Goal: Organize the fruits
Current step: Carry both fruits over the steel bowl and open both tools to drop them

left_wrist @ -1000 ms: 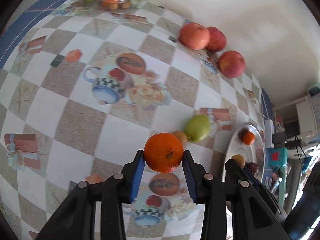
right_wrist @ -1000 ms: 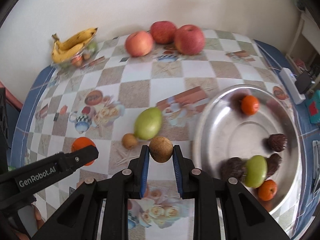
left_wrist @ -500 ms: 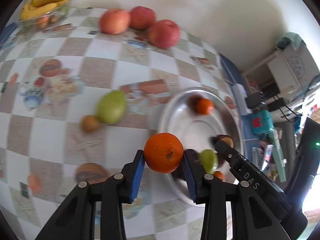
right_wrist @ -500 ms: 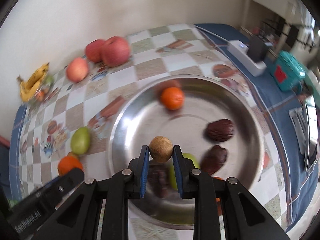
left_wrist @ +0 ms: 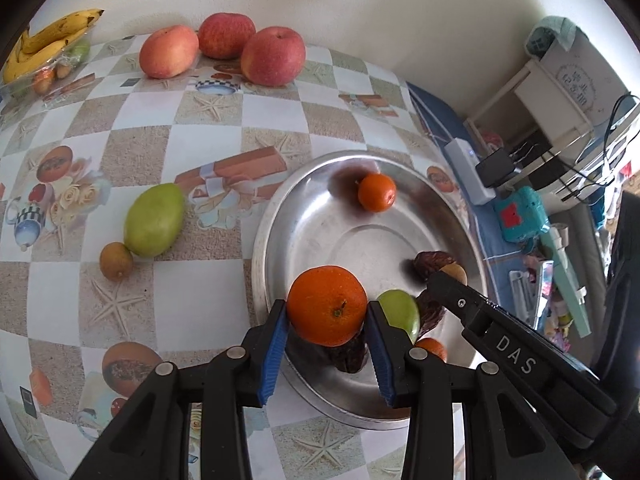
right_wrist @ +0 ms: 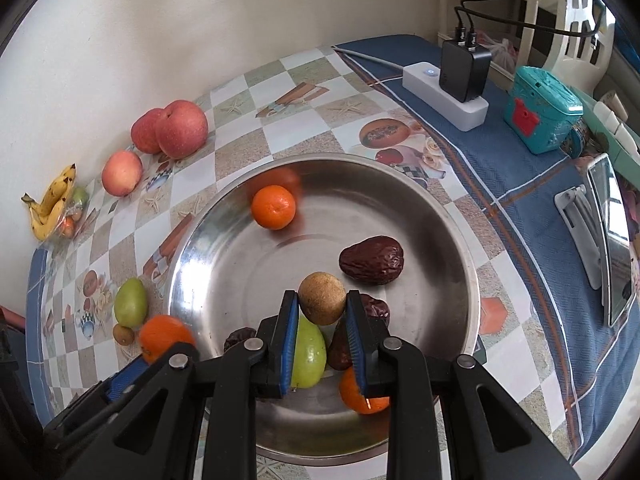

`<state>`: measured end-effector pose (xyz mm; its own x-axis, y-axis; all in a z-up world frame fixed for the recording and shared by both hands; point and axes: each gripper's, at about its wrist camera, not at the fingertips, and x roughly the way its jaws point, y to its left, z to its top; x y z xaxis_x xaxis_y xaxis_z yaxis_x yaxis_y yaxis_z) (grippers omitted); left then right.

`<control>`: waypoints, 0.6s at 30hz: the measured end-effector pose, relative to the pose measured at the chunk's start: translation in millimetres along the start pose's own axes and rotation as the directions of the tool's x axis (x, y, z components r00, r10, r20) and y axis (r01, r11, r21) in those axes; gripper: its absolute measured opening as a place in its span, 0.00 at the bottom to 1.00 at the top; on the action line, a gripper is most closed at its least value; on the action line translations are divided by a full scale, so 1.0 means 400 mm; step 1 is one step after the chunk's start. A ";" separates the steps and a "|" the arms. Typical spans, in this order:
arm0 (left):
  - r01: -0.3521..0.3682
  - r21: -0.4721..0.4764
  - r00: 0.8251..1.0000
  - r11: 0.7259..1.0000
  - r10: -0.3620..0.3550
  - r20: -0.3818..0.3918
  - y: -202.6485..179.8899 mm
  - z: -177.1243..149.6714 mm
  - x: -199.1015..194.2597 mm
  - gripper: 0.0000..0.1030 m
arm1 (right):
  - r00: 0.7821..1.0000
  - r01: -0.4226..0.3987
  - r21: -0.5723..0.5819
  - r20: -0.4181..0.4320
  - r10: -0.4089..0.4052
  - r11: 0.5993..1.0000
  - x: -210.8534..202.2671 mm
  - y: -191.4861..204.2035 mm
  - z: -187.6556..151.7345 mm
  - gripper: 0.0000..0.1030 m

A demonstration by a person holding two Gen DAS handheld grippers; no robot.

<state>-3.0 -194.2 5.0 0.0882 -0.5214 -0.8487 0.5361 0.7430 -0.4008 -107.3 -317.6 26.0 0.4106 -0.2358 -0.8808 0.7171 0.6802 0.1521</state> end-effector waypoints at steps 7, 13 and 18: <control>-0.025 0.020 1.000 0.999 0.025 0.012 0.004 0.000 -0.005 0.52 | 1.000 0.007 -0.017 -0.023 -0.008 1.000 0.017 0.014 -0.006 0.25; -0.032 0.021 0.999 0.999 0.031 0.022 0.015 0.005 -0.016 0.59 | 0.999 -0.006 0.004 -0.036 0.006 1.000 0.022 0.010 -0.005 0.25; -0.057 0.020 0.998 0.998 0.056 0.025 0.028 0.009 -0.026 0.68 | 0.999 0.002 0.000 -0.036 -0.002 1.000 0.022 0.013 -0.004 0.35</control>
<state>5.3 -182.1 10.5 0.1394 -0.4892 -0.8609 0.5470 0.7628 -0.3449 -101.1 -315.0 18.4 0.3884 -0.2124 -0.8967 0.7182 0.6794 0.1502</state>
